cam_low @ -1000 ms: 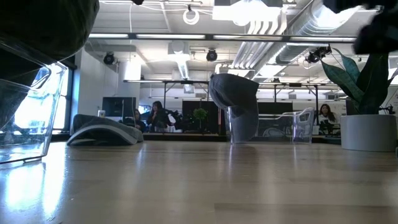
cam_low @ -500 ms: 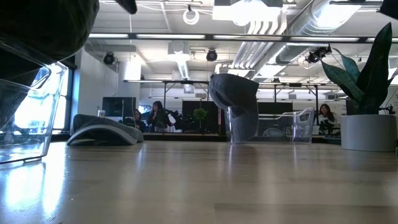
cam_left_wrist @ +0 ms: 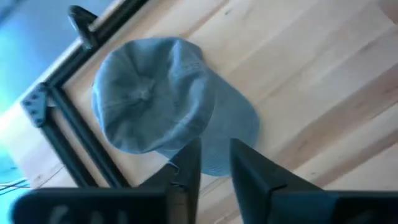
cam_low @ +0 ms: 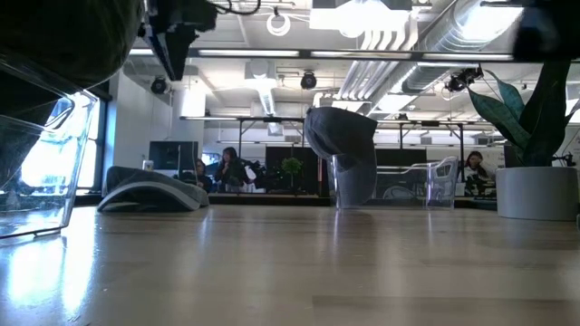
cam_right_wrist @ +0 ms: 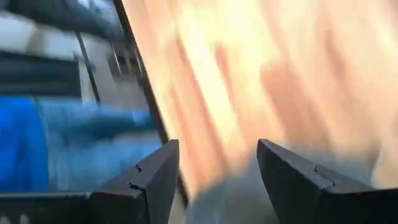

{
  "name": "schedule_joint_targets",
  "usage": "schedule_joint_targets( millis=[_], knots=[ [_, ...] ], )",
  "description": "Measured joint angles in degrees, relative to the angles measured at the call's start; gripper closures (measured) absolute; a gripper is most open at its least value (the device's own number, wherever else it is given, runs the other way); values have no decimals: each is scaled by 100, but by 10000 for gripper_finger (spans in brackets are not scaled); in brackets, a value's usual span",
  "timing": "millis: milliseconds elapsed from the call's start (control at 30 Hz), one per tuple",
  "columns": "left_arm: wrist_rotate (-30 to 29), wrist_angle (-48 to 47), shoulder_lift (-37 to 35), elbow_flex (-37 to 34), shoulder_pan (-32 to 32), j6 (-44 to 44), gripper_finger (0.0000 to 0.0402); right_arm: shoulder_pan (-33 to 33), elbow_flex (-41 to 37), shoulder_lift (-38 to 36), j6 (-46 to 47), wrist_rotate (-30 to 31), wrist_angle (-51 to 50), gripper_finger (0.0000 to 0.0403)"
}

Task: Pick & Place hat
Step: Put the gray cap into the top transparent bin

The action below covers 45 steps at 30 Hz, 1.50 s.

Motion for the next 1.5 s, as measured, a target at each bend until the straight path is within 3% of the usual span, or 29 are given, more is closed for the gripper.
schedule_joint_targets(
  millis=[133,267,500,667,767,900,1133,1300,1400,1500],
  knots=[
    [477,151,-2,-39,855,610,267,-752,0,-31,-1177,377,617,191],
    [911,224,-3,-469,1616,544,214,-1594,2,-32,-2431,193,1294,192],
    [623,414,-3,-1566,2852,103,168,-3002,2,-31,-4079,-264,1951,192],
    [932,1556,-3,-2344,3246,109,165,-3632,2,-31,-4213,-1061,2035,192],
    [589,1903,-3,-2674,3345,99,165,-3784,2,-31,-4304,-1357,2052,192],
    [-197,2244,-3,-2988,3375,-12,165,-3881,2,-31,-4420,-1373,2060,192],
    [362,3739,0,-3713,3517,304,165,-3921,2,-31,-3631,-1147,2426,192],
    [128,4083,181,-4102,3556,314,166,-3856,2,-31,-3063,-923,2708,192],
    [146,4159,183,-4205,3531,544,188,-3775,2,-28,-2959,-756,2836,192],
    [309,4286,179,-4216,3461,884,244,-3732,2,-28,-2972,-752,2893,192]
  ],
)
